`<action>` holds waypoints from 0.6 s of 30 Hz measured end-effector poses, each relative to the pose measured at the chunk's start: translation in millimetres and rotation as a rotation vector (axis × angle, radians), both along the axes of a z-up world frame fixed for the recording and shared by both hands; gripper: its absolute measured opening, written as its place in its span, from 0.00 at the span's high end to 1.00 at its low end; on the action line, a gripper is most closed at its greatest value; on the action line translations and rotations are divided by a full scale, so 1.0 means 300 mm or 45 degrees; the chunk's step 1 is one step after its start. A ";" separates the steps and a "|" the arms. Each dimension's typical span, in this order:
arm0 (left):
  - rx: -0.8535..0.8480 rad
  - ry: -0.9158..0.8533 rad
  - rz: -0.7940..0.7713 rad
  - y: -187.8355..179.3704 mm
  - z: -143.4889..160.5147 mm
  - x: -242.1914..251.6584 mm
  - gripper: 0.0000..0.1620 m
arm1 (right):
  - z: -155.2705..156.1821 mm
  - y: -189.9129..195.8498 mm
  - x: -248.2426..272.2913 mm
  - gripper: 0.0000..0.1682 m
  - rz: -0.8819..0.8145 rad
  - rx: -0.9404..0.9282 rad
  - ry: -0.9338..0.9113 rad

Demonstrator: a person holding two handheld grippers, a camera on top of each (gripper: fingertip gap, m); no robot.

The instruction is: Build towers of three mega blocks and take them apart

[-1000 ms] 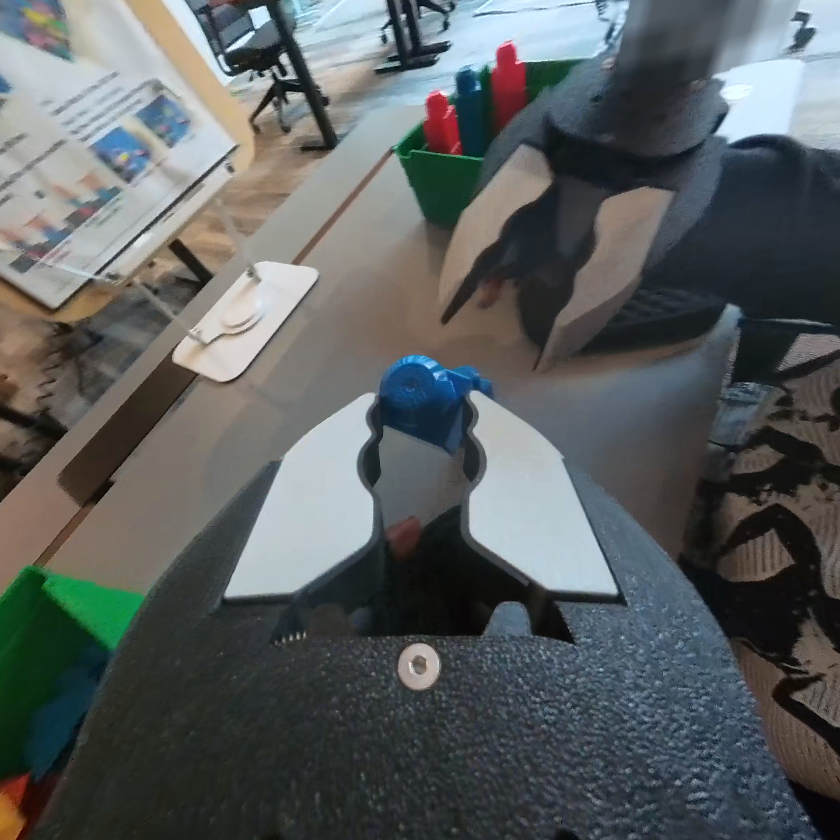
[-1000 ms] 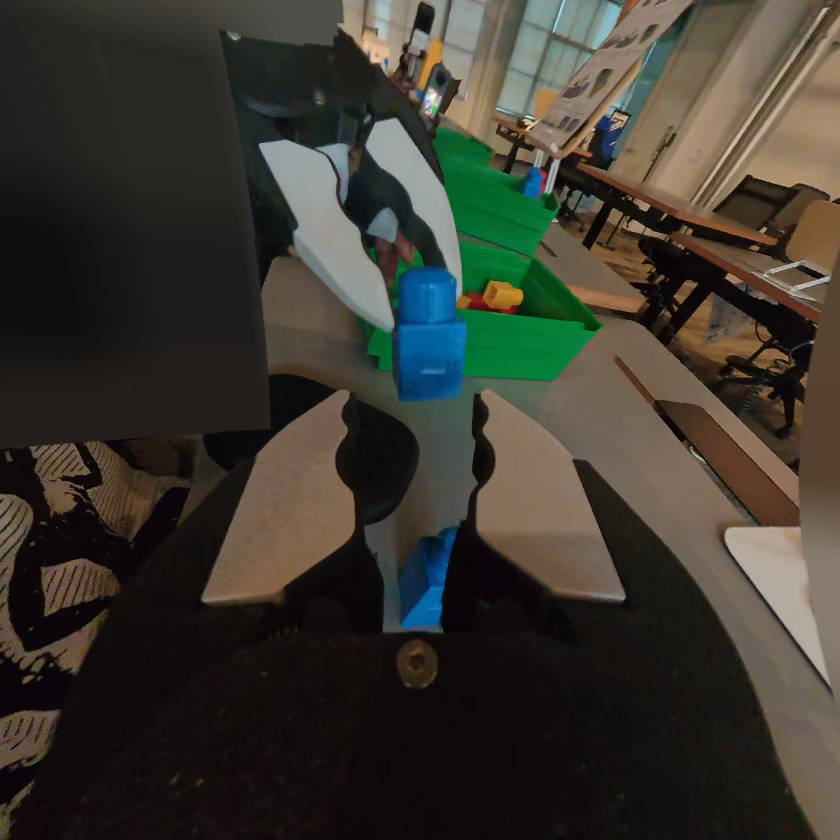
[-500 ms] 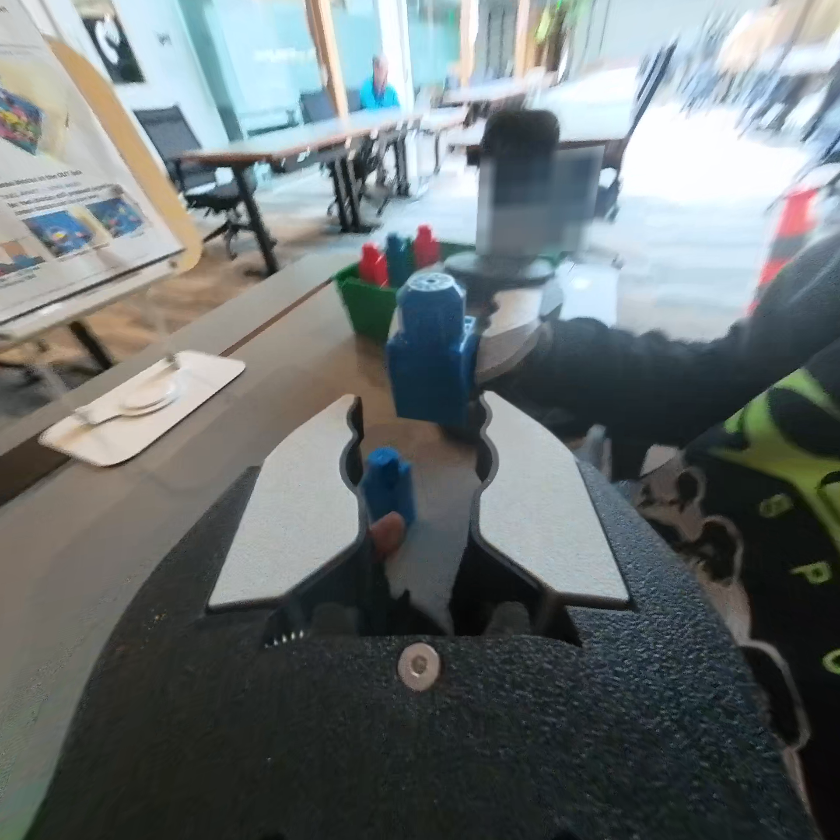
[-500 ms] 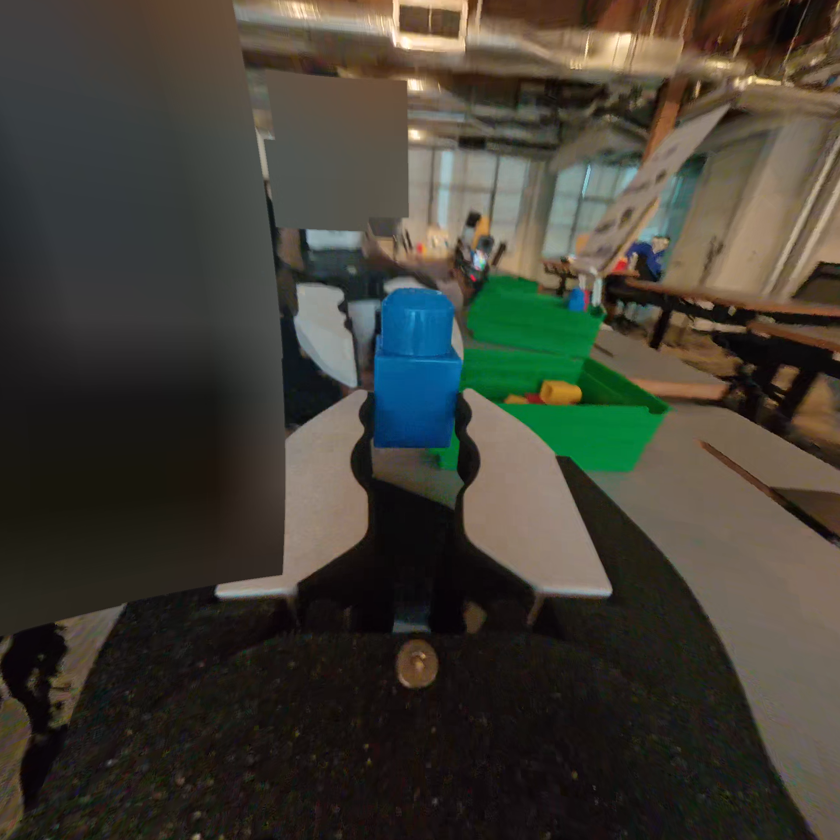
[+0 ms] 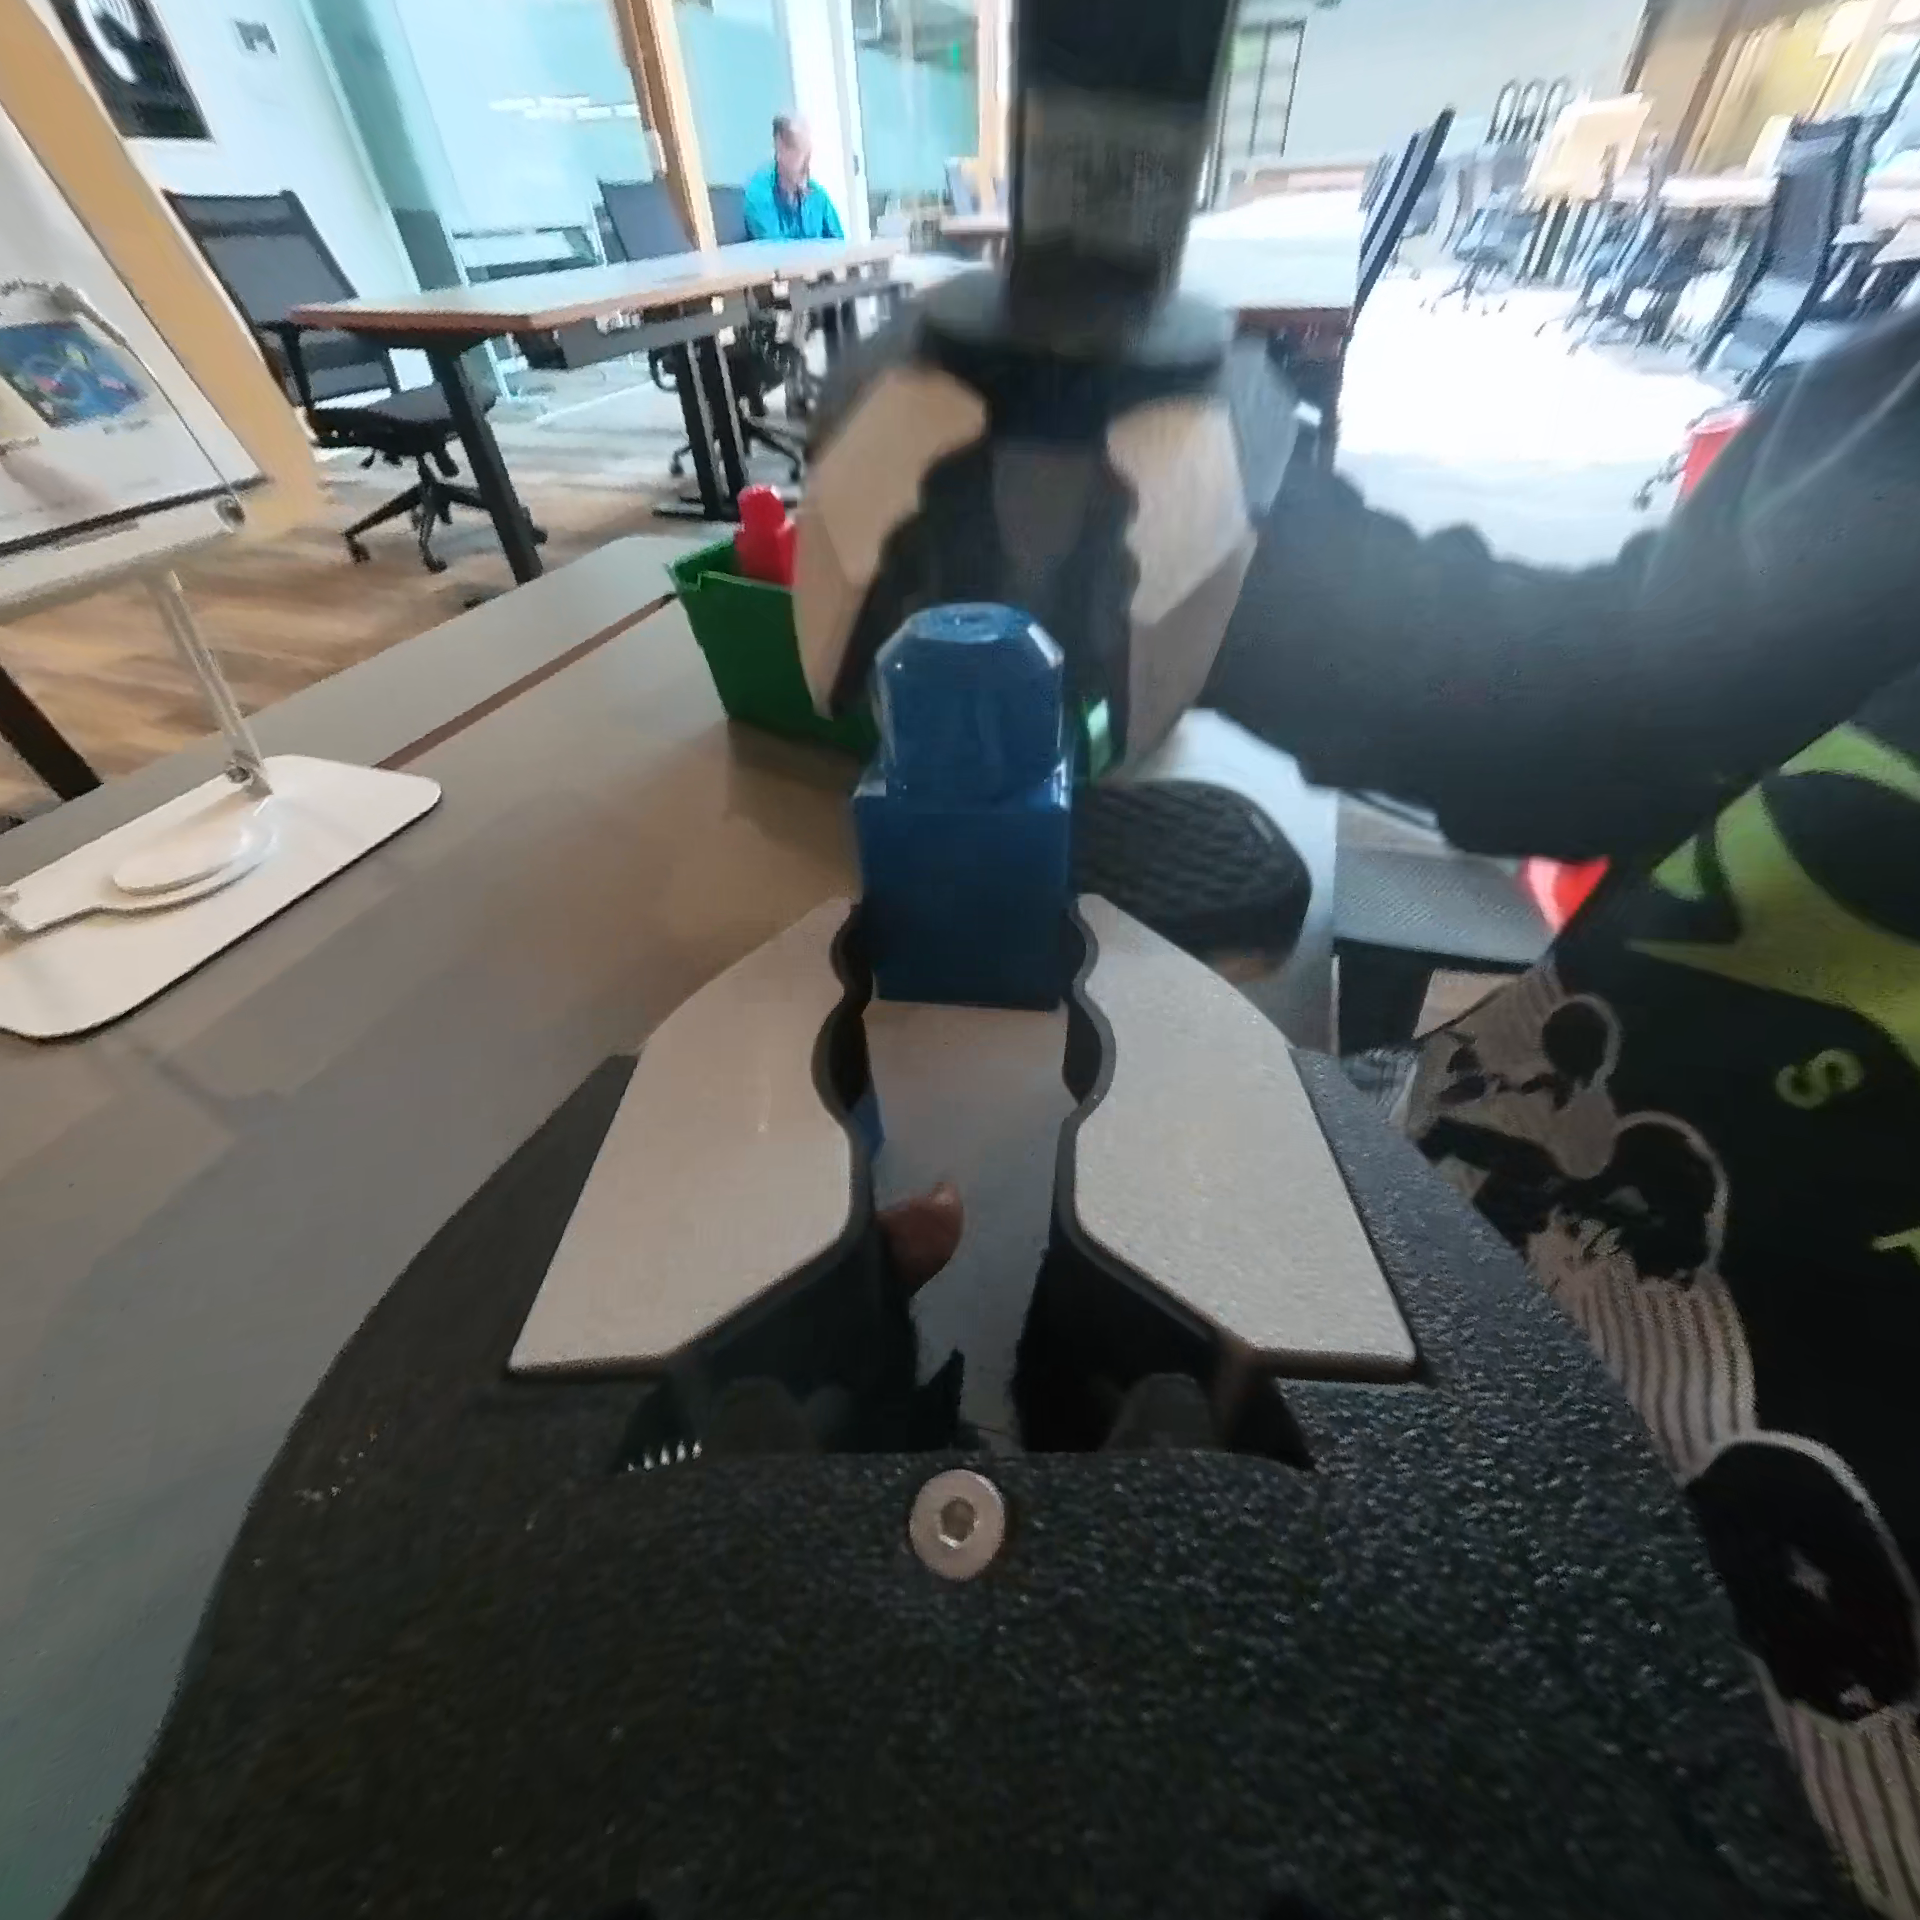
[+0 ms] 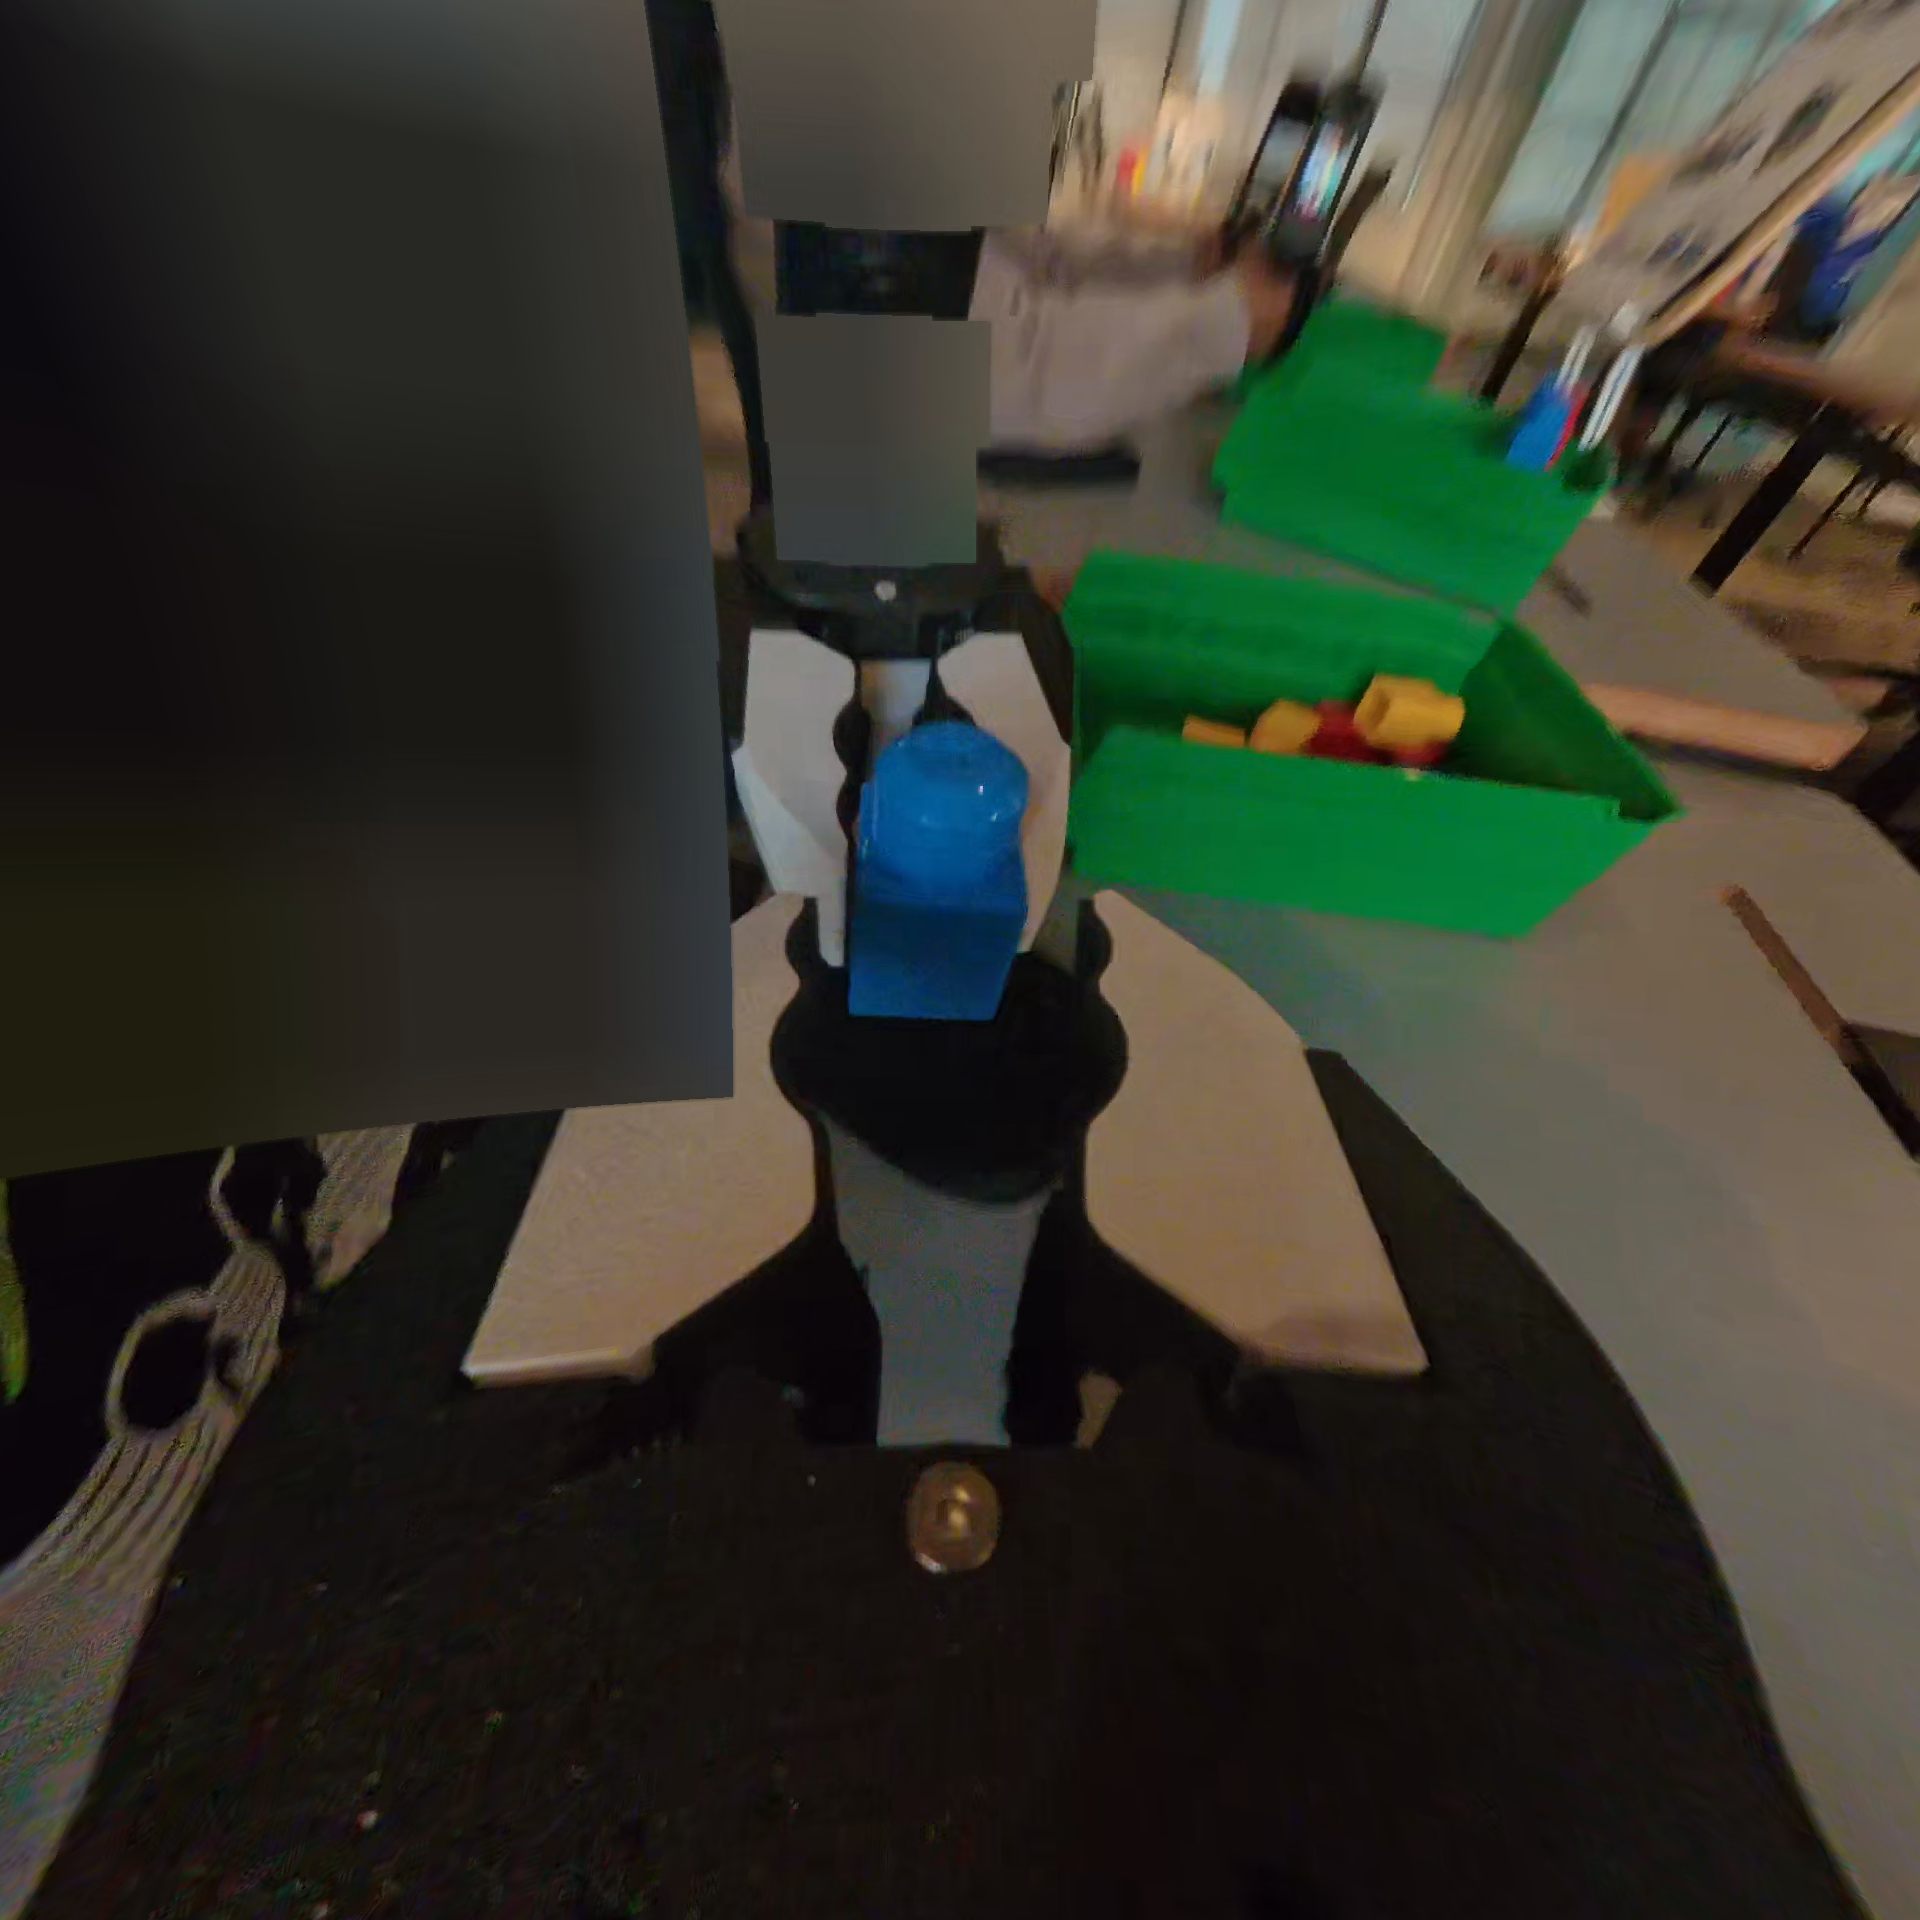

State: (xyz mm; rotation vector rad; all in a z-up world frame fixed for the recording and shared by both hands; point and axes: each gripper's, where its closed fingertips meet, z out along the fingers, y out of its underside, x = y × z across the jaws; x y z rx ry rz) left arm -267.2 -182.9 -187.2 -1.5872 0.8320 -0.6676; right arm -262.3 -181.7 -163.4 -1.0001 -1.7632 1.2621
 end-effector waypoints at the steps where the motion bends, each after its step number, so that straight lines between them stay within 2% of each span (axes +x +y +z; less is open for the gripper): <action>1: -0.002 0.040 0.006 0.002 -0.015 0.000 0.79 | 0.004 0.006 0.006 0.71 0.010 0.083 -0.099; 7: 0.015 0.172 0.011 0.023 -0.053 0.021 0.79 | -0.032 -0.006 0.010 0.72 0.091 0.429 -0.655; 9: 0.020 0.173 0.000 0.028 -0.053 0.030 0.79 | -0.055 -0.009 0.001 0.74 0.093 0.494 -0.755; 10: 0.023 0.176 -0.013 0.028 -0.054 0.035 0.79 | -0.065 -0.006 -0.005 0.80 0.084 0.526 -0.790; 14: 0.051 0.164 -0.006 0.045 -0.060 0.025 0.78 | -0.075 0.025 -0.009 0.81 0.054 0.596 -0.867; 16: 0.029 0.145 -0.021 0.057 -0.079 0.009 0.68 | -0.076 0.069 -0.005 0.81 0.004 0.615 -0.906; 18: -0.032 0.159 -0.020 0.082 -0.123 -0.015 0.62 | -0.094 0.131 -0.001 0.81 -0.071 0.631 -0.959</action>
